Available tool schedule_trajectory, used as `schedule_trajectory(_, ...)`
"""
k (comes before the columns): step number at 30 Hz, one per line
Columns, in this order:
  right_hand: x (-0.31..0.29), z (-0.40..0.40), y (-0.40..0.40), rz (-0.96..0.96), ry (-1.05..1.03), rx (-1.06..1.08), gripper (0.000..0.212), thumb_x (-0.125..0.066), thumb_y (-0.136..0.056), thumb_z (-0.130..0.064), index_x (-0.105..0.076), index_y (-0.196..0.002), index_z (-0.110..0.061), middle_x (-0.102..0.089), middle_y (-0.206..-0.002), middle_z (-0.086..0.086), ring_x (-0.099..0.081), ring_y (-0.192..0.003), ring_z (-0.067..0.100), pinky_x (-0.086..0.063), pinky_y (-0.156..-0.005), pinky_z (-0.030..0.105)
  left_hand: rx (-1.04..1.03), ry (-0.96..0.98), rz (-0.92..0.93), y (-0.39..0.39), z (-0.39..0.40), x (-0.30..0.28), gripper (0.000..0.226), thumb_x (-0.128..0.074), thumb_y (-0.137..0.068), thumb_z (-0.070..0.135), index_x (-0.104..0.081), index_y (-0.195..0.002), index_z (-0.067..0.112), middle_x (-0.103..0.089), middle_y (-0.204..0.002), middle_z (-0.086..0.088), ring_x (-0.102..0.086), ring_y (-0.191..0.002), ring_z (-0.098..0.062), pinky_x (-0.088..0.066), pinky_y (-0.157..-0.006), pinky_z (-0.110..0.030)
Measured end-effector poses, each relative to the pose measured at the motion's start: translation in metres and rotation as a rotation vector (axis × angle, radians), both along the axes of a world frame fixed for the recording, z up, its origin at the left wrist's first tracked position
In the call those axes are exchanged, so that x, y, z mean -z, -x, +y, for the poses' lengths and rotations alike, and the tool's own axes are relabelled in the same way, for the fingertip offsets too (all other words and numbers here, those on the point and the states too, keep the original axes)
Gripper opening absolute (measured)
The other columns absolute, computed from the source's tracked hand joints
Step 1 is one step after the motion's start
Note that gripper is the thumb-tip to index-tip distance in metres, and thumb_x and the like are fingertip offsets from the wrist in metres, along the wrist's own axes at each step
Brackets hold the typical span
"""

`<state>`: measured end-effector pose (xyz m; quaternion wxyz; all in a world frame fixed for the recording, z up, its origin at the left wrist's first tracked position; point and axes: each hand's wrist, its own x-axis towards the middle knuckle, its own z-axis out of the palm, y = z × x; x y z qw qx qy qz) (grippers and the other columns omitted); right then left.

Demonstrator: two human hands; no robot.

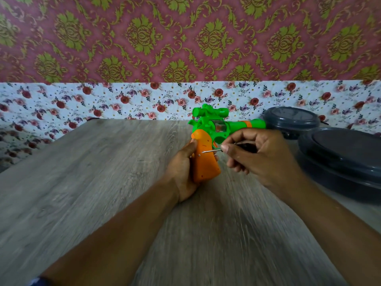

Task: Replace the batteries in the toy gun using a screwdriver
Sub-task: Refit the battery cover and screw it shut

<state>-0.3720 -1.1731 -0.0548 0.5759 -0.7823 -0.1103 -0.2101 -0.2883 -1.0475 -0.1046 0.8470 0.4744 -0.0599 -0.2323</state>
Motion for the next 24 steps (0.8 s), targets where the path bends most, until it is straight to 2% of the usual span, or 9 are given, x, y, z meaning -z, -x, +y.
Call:
schedule_trajectory(3,0.000,0.002,0.001,-0.020,0.000,0.002,0.007,-0.064,-0.083,-0.005,-0.065,-0.080,0.002,-0.059,-0.047,0.004,-0.049,-0.035,0.005,-0.036,-0.037,0.011,-0.014,-0.013,-0.015,0.001,0.001,0.001,0.050,-0.037,-0.096,0.041,-0.048,-0.131,0.007,-0.063,-0.083,-0.009,-0.063,-0.066,-0.015,-0.049,-0.068,-0.029)
schedule_trajectory(6,0.000,0.002,0.002,-0.027,0.044,-0.017,0.003,-0.065,-0.081,-0.002,-0.066,-0.083,-0.001,-0.061,-0.055,0.004,-0.050,-0.041,0.003,-0.037,-0.042,0.010,-0.020,-0.028,-0.030,0.003,0.002,0.000,0.049,-0.035,-0.095,0.048,-0.055,-0.117,0.009,-0.065,-0.078,-0.008,-0.062,-0.064,-0.015,-0.047,-0.066,-0.030)
schedule_trajectory(9,0.001,0.004,0.001,-0.048,0.126,-0.007,0.011,-0.066,-0.079,0.002,-0.068,-0.082,-0.009,-0.064,-0.067,-0.004,-0.053,-0.051,-0.002,-0.039,-0.050,0.010,-0.038,-0.009,-0.037,0.004,0.002,0.001,0.052,-0.028,-0.094,0.055,-0.060,-0.097,0.013,-0.067,-0.065,-0.004,-0.063,-0.056,-0.013,-0.047,-0.065,-0.032)
schedule_trajectory(11,0.001,0.005,0.000,-0.066,0.136,0.006,0.019,-0.064,-0.080,0.002,-0.067,-0.079,-0.016,-0.065,-0.069,-0.007,-0.054,-0.053,-0.002,-0.040,-0.052,0.011,-0.057,-0.002,-0.036,0.005,0.002,0.001,0.057,-0.024,-0.094,0.057,-0.060,-0.092,0.013,-0.066,-0.062,-0.004,-0.062,-0.055,-0.013,-0.046,-0.065,-0.031)
schedule_trajectory(14,0.001,0.006,0.000,-0.093,0.153,0.003,0.025,-0.061,-0.082,0.002,-0.065,-0.077,-0.022,-0.065,-0.066,-0.006,-0.055,-0.054,-0.001,-0.039,-0.052,0.010,-0.079,-0.016,-0.025,0.008,0.002,-0.003,0.060,-0.021,-0.095,0.057,-0.059,-0.107,0.011,-0.067,-0.062,-0.005,-0.062,-0.056,-0.014,-0.046,-0.065,-0.029)
schedule_trajectory(16,0.005,0.007,0.000,-0.102,0.232,0.009,0.020,-0.059,-0.084,0.000,-0.065,-0.081,-0.019,-0.068,-0.069,-0.002,-0.058,-0.056,0.001,-0.041,-0.054,0.009,-0.080,-0.005,-0.009,0.011,0.001,-0.004,0.059,-0.023,-0.096,0.053,-0.052,-0.125,0.010,-0.070,-0.067,-0.005,-0.066,-0.057,-0.014,-0.049,-0.066,-0.029)
schedule_trajectory(18,0.008,0.008,0.000,-0.122,0.315,0.034,0.014,-0.060,-0.085,-0.004,-0.066,-0.085,-0.016,-0.070,-0.072,-0.004,-0.063,-0.062,0.002,-0.044,-0.057,0.008,-0.083,-0.003,-0.019,0.013,0.001,-0.006,0.055,-0.025,-0.097,0.051,-0.050,-0.127,0.012,-0.072,-0.072,-0.004,-0.068,-0.060,-0.014,-0.051,-0.070,-0.029)
schedule_trajectory(22,0.009,0.011,0.002,-0.187,0.411,0.088,0.010,-0.061,-0.082,-0.013,-0.068,-0.088,-0.018,-0.069,-0.073,-0.010,-0.065,-0.076,0.003,-0.048,-0.064,0.013,-0.118,-0.043,-0.064,0.016,-0.001,-0.009,0.048,-0.027,-0.097,0.048,-0.059,-0.096,0.012,-0.072,-0.063,-0.003,-0.062,-0.072,-0.019,-0.048,-0.076,-0.032)
schedule_trajectory(24,0.009,0.012,0.002,-0.200,0.427,0.097,0.011,-0.060,-0.081,-0.015,-0.069,-0.088,-0.017,-0.070,-0.075,-0.008,-0.064,-0.079,0.003,-0.046,-0.066,0.012,-0.135,-0.050,-0.063,0.016,-0.001,-0.009,0.046,-0.028,-0.097,0.048,-0.059,-0.088,0.015,-0.072,-0.061,-0.003,-0.061,-0.071,-0.020,-0.047,-0.075,-0.032)
